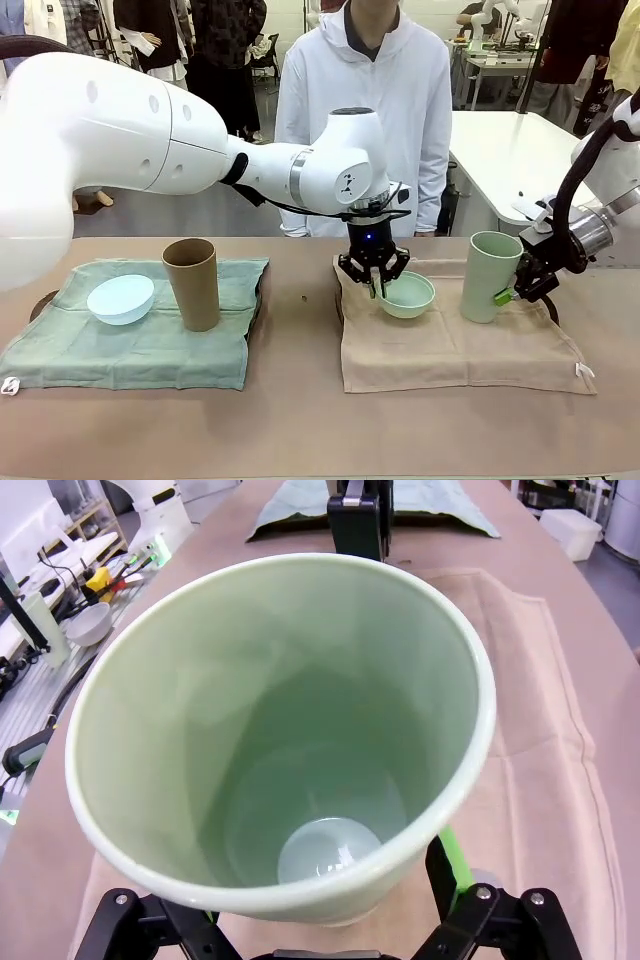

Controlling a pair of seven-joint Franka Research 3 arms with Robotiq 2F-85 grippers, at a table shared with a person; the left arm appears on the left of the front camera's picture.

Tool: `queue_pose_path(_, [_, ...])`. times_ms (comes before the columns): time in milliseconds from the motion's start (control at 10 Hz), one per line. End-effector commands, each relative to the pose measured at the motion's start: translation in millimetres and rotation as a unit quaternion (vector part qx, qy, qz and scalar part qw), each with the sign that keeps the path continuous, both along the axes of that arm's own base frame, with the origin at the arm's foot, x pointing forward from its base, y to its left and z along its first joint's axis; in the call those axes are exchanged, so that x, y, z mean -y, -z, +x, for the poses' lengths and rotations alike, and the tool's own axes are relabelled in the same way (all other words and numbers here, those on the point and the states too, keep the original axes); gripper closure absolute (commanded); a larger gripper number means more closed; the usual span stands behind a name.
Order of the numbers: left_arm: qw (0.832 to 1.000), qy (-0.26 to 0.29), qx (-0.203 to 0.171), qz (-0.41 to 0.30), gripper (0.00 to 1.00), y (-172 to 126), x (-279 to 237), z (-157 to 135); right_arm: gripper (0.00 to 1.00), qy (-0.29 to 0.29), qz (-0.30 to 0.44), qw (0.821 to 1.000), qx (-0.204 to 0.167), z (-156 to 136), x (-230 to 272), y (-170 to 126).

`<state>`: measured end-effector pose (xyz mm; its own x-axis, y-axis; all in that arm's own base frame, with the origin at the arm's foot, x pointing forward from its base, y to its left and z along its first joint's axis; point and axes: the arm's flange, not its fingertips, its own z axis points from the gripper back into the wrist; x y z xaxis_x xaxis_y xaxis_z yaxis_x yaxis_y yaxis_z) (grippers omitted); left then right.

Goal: Set up a tray with a mat and arrange the tableware.
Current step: Place the Picnic Bowl and Reusable plastic cup back onto the Handle tray in front of the human's position.

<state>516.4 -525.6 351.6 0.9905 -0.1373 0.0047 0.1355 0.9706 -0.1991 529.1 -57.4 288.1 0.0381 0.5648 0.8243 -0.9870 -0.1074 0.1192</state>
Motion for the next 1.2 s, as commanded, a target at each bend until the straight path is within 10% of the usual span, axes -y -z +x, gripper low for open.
queue_pose_path(0, [1.0, -0.001, 0.001, 0.01, 0.0, -6, 1, 1, 0.0, 0.004, -0.016, 1.0, 0.006, -1, -4, -3])
queue_pose_path(100, [1.0, -0.007, 0.0, 0.012, 0.0, -8, -2, -1, 0.0, -0.001, -0.039, 0.999, 0.007, -4, -4, -7])
queue_pose_path(200, [1.0, -0.012, 0.003, 0.012, 0.55, -14, -6, -2, 0.0, 0.0, -0.081, 0.997, 0.008, -8, 0, -14])
queue_pose_path(700, [0.998, -0.032, 0.044, 0.018, 0.06, -59, -39, -23, 0.0, 0.053, -0.174, 0.983, -0.009, -36, 23, -86])
queue_pose_path(1100, [0.996, 0.003, 0.081, 0.037, 0.11, -124, -64, -57, 0.0, 0.259, -0.301, 0.912, -0.101, -64, -10, -195])
